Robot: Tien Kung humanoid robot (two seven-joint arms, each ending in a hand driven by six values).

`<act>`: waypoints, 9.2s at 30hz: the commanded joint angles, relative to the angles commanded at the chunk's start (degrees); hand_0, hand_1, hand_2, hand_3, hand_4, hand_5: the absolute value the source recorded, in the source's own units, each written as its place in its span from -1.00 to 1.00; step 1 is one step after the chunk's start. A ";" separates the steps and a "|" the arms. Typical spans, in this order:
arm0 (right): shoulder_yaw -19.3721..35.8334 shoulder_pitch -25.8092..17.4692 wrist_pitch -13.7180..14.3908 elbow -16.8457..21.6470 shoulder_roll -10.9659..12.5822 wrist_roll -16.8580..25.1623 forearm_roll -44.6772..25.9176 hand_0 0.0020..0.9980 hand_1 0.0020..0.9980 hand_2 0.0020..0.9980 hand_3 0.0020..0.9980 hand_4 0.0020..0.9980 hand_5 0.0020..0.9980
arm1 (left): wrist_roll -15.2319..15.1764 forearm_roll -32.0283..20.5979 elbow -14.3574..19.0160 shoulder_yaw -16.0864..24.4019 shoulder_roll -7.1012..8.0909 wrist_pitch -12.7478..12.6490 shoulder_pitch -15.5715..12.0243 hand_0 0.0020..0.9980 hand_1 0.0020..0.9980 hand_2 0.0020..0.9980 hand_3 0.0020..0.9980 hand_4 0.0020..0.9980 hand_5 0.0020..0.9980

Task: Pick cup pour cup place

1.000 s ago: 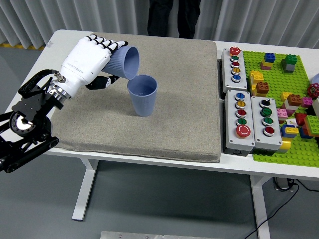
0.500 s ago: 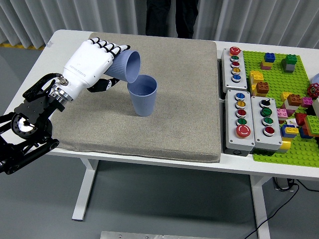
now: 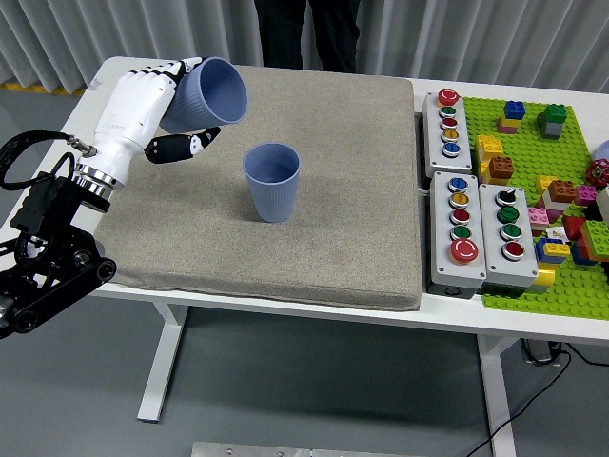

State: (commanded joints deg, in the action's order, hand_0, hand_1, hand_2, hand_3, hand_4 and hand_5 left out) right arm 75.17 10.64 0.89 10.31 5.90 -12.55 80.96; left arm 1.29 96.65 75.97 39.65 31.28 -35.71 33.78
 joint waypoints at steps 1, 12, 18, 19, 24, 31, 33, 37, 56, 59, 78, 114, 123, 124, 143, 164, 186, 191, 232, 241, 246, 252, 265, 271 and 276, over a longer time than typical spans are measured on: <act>-0.02 -0.03 -0.01 0.00 -0.02 -0.01 0.00 0.38 0.32 0.16 0.17 -1.00 -0.95 | -1.25 -2.61 0.04 0.72 -0.54 -0.17 -0.70 0.15 0.05 0.08 0.15 0.31 -0.75; -0.36 0.21 -0.04 0.00 -0.21 -0.02 -0.16 0.38 0.32 0.16 0.17 -1.00 -0.95 | -15.18 -29.05 -2.60 3.46 -7.41 -0.07 -6.73 0.16 0.07 0.10 0.15 0.31 -0.72; -0.89 0.41 0.10 0.00 -0.21 0.10 -0.88 0.38 0.32 0.16 0.17 -1.00 -0.95 | -20.66 -43.57 -6.10 1.88 -9.51 -0.33 -8.16 0.17 0.08 0.10 0.15 0.31 -0.71; -0.92 0.41 0.10 0.00 -0.23 0.11 -0.93 0.38 0.32 0.16 0.17 -1.00 -0.95 | -22.00 -46.18 -7.03 2.29 -10.38 -0.73 -8.60 0.17 0.08 0.10 0.15 0.31 -0.71; -0.80 0.41 0.03 0.00 -0.39 0.04 -0.58 0.38 0.32 0.16 0.17 -1.00 -0.95 | -26.81 -53.57 -10.30 2.96 -13.22 -1.26 -9.31 0.19 0.14 0.12 0.17 0.33 -0.65; -0.72 0.43 0.03 0.00 -0.43 0.03 -0.42 0.38 0.32 0.16 0.17 -1.00 -0.95 | -29.28 -54.51 -13.85 3.37 -15.95 -1.26 -10.89 0.25 0.26 0.23 0.17 0.35 -0.58; -0.71 0.48 0.03 0.00 -0.42 0.04 -0.47 0.38 0.32 0.16 0.17 -1.00 -0.95 | -29.25 -54.10 -14.69 2.86 -16.44 -1.26 -11.13 0.25 0.26 0.23 0.17 0.35 -0.58; -0.78 0.53 0.02 0.00 -0.40 0.05 -0.49 0.38 0.32 0.16 0.17 -1.00 -0.95 | -28.90 -52.96 -16.16 1.89 -16.89 -1.26 -11.31 0.30 0.32 0.30 0.20 0.33 -0.58; -0.63 0.21 -0.21 0.00 -0.44 -0.08 0.25 0.38 0.32 0.16 0.17 -1.00 -0.94 | -27.90 -50.11 -15.31 2.96 -16.05 -1.26 -14.07 0.38 0.40 0.46 0.39 0.46 -0.48; -0.58 0.21 -0.22 0.00 -0.45 -0.08 0.36 0.38 0.32 0.16 0.17 -1.00 -0.95 | -28.22 -50.81 -15.55 2.98 -16.13 -1.26 -14.17 0.38 0.41 0.49 0.39 0.46 -0.50; -0.68 0.72 -0.21 0.00 -0.35 -0.06 0.17 0.38 0.32 0.16 0.17 -1.00 -0.95 | -29.00 -49.96 -15.41 3.01 -16.46 -1.26 -13.65 0.39 0.43 0.47 0.40 0.51 -0.41; -0.72 0.59 -0.34 0.00 -0.40 -0.16 0.47 0.38 0.32 0.16 0.17 -1.00 -0.97 | -26.58 -43.52 -12.66 4.32 -15.01 0.42 -17.06 0.58 0.59 0.76 0.96 0.85 -0.13; -0.79 0.28 -0.34 0.00 -0.40 -0.15 0.50 0.38 0.32 0.16 0.17 -1.00 -0.97 | -25.99 -42.07 -11.86 4.94 -14.43 0.91 -18.29 0.60 0.62 0.79 0.95 0.77 -0.20; -0.79 0.25 -0.35 0.00 -0.40 -0.15 0.52 0.38 0.32 0.16 0.17 -1.00 -0.97 | -25.94 -41.93 -11.84 5.03 -14.42 0.95 -18.39 0.60 0.62 0.79 0.95 0.77 -0.20; 0.31 0.41 -0.42 0.00 -0.20 -0.08 1.62 0.38 0.32 0.16 0.17 -1.00 -0.98 | -21.70 -31.44 1.84 16.62 -7.38 3.99 -30.75 0.87 0.85 1.00 1.00 0.98 -0.06; -1.28 0.70 -0.18 0.00 0.20 0.00 -0.11 0.38 0.32 0.16 0.16 -1.00 -0.98 | -23.10 -40.61 9.75 25.86 -5.80 2.19 -19.19 0.70 0.67 0.88 1.00 0.84 0.34; -3.07 1.61 0.18 0.00 0.48 0.28 -2.27 0.38 0.32 0.16 0.17 -1.00 -1.00 | -25.67 -58.53 -4.20 26.52 -4.96 8.40 -2.91 0.59 0.56 0.66 0.84 0.89 0.41; -3.15 2.08 0.15 0.00 0.48 0.21 -2.26 0.38 0.32 0.16 0.17 -1.00 -1.00 | -25.51 -62.53 -7.67 27.00 -5.77 11.35 -0.01 0.58 0.54 0.62 0.82 0.85 0.44; -4.17 1.81 0.03 0.00 0.21 -0.21 -2.97 0.38 0.32 0.16 0.16 -1.00 -1.00 | -18.73 -77.56 -14.84 31.77 -8.64 27.79 -0.44 0.62 0.59 0.64 0.79 0.65 1.00; -4.11 1.22 0.19 0.00 0.14 -0.17 -3.17 0.38 0.32 0.16 0.16 -1.00 -1.00 | -18.70 -77.56 -14.73 31.79 -8.55 27.68 -1.31 0.62 0.59 0.64 0.79 0.64 1.00; -3.83 0.65 0.15 0.00 0.12 -0.17 -2.70 0.38 0.32 0.16 0.16 -1.00 -1.00 | -18.61 -77.19 -14.71 31.37 -8.70 27.55 -1.90 0.61 0.59 0.64 0.79 0.65 1.00; -4.62 0.43 0.06 0.00 0.34 -0.08 -3.29 0.38 0.32 0.16 0.16 -1.00 -1.00 | -18.50 -76.96 -14.69 31.69 -8.81 27.46 -2.67 0.61 0.59 0.64 0.79 0.64 1.00; -5.88 1.12 0.35 0.00 0.41 0.20 -5.29 0.38 0.32 0.16 0.16 -1.00 -1.00 | -18.38 -76.83 -14.56 30.87 -9.15 27.34 -2.15 0.61 0.58 0.64 0.79 0.63 1.00; -6.05 1.16 0.34 0.00 0.41 0.24 -5.22 0.38 0.32 0.16 0.16 -1.00 -1.00 | -18.36 -76.68 -14.45 31.08 -9.20 27.28 -2.26 0.61 0.58 0.64 0.79 0.63 1.00; -5.65 1.21 0.43 0.00 0.23 0.13 -4.85 0.38 0.32 0.16 0.17 -1.00 -1.00 | -18.34 -76.52 -14.20 31.50 -9.03 27.21 -2.25 0.61 0.58 0.64 0.79 0.63 1.00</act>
State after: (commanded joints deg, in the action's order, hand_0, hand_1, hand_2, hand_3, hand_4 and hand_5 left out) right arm 69.52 11.85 1.32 10.31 6.13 -12.42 76.11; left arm -17.05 20.13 61.77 71.15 22.25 -8.50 31.53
